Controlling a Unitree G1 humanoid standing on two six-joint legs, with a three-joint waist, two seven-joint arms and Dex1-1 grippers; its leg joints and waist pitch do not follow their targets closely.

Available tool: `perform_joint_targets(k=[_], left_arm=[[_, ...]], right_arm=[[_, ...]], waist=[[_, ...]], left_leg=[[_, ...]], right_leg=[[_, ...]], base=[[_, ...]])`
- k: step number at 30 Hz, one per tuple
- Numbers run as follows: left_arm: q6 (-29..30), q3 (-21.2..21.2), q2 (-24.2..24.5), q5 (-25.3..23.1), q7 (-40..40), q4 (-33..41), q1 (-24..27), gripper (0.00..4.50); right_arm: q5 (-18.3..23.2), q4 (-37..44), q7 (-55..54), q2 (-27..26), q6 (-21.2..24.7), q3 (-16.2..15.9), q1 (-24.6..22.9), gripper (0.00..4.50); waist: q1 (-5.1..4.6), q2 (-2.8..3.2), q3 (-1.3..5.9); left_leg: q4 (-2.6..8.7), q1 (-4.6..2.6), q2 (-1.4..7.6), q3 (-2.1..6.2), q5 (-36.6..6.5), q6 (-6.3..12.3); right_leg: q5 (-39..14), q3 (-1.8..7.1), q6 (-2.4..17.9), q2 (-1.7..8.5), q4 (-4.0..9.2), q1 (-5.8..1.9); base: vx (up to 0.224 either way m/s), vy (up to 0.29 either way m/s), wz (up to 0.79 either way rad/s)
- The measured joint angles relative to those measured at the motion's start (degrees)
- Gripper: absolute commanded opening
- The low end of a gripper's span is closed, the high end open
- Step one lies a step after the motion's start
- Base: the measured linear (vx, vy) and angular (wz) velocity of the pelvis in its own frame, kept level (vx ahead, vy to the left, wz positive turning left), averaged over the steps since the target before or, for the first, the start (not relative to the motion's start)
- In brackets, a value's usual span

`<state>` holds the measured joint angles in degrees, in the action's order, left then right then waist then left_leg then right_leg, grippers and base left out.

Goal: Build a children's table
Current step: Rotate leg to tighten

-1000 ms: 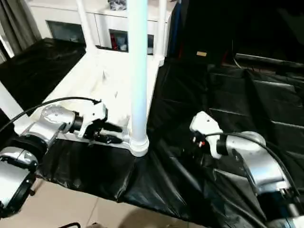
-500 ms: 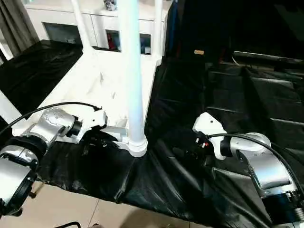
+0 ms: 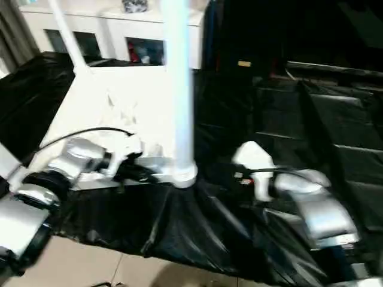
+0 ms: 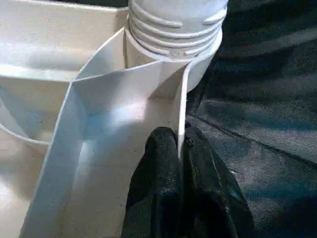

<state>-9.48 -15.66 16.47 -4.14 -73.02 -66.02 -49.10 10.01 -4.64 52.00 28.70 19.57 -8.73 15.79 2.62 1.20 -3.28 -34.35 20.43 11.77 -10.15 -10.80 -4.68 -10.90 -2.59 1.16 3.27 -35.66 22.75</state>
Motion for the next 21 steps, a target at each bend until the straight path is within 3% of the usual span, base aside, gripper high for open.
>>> perform_joint_targets(k=[4, 9, 15, 21], left_arm=[[-1.9, -0.3, -0.4, -0.1, 1.7, 4.8, 2.8, 0.01], [-2.2, -0.1, 0.7, -0.1, 1.9, 8.0, 4.9, 0.01], [-1.2, 0.5, 2.2, 0.0, 1.6, 11.0, 7.2, 0.01], [-0.1, 0.9, 3.2, 0.1, 1.6, 13.4, 8.6, 0.00]], right_arm=[[-1.0, -2.4, -3.6, -4.2, -1.1, -0.8, 0.9, 4.50], [-2.2, -3.6, -5.3, -5.6, -2.7, -1.4, 2.0, 4.50], [-3.5, -7.3, -5.3, -6.8, -4.8, -3.0, 2.7, 4.50], [-4.2, -13.2, -5.3, -9.6, -7.6, -4.3, 6.8, 4.33]], waist=[[0.84, -0.09, 0.02], [0.94, -0.25, 0.13], [0.37, -0.52, 0.32], [-0.29, -0.68, 0.38]], left_leg=[[0.00, -0.05, -0.04, -0.01, 0.0, 0.06], [0.06, -0.05, -0.06, -0.07, -0.1, 0.15], [0.29, -0.13, -0.05, -0.17, -0.1, 0.13], [0.34, -0.15, -0.04, -0.18, -0.1, 0.12]], right_leg=[[0.0, 0.01, 0.0, 0.06, 0.08, 0.01], [0.0, 0.02, 0.0, 0.09, 0.19, 0.00], [-0.1, 0.07, -0.2, 0.08, 0.20, -0.07], [-0.1, 0.06, -0.2, 0.07, 0.18, -0.03]], base=[[0.000, 0.000, 0.00], [0.000, 0.000, 0.00], [0.000, 0.000, 0.00], [0.000, 0.000, 0.00]])
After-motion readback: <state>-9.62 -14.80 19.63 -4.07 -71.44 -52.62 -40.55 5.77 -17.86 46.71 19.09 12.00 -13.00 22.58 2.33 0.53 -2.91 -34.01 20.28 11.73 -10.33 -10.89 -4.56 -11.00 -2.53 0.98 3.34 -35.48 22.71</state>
